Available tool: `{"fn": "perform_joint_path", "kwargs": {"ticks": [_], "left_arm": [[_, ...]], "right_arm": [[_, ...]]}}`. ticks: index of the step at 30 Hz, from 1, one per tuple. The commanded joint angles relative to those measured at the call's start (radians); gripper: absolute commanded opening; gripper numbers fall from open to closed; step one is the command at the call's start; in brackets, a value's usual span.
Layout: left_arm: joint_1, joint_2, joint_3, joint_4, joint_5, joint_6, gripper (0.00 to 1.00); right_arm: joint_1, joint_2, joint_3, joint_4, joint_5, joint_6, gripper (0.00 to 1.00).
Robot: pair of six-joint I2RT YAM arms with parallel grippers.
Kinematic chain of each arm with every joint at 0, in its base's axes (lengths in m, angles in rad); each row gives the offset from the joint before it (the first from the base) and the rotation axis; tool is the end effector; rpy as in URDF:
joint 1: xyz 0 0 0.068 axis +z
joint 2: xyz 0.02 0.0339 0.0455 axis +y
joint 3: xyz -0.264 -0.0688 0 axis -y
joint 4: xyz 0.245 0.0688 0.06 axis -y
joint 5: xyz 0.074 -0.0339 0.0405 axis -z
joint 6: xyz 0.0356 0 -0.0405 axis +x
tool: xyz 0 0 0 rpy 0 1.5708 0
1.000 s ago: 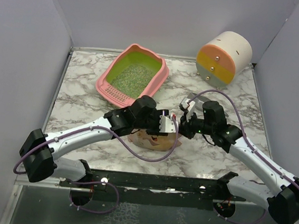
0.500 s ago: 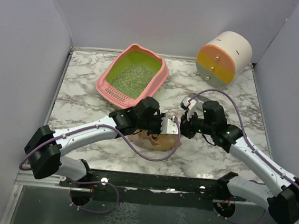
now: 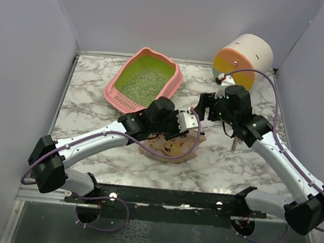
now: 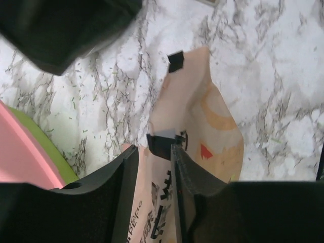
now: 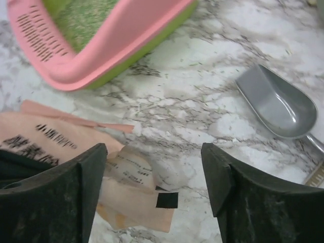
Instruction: Fill the litter box with clean litter
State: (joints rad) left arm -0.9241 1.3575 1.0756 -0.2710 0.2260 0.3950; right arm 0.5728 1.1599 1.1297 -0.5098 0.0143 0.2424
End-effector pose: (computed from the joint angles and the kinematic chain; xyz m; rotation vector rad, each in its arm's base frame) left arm 0.1796 -0.2511 0.3039 1.4274 1.6184 -0.5501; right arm 0.2148 0.1379 0.3518 -0.3444 2.1187 0.4679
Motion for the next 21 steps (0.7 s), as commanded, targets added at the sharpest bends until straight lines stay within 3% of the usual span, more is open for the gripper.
{"fn": "perform_joint_path", "kwargs": {"ticks": [1, 7, 12, 17, 21], "left_arm": [[0.003, 0.011, 0.092, -0.017, -0.078, -0.188, 0.36], [0.003, -0.070, 0.081, 0.056, -0.122, -0.309, 0.38], [0.004, -0.146, 0.041, 0.092, -0.105, -0.372, 0.38], [0.003, -0.146, 0.034, 0.057, -0.159, -0.394, 0.36], [0.003, -0.113, 0.063, 0.012, -0.175, -0.416, 0.35]], "right_arm": [[-0.060, 0.061, 0.015, -0.037, 0.183, 0.125, 0.78], [-0.321, 0.157, -0.017, -0.011, -0.101, 0.202, 0.78], [-0.526, 0.163, -0.078, -0.036, -0.096, 0.233, 0.72], [-0.578, 0.089, -0.226, 0.004, -0.007, 0.328, 0.69], [-0.682, 0.103, -0.350, 0.057, -0.058, 0.401, 0.67]]}}
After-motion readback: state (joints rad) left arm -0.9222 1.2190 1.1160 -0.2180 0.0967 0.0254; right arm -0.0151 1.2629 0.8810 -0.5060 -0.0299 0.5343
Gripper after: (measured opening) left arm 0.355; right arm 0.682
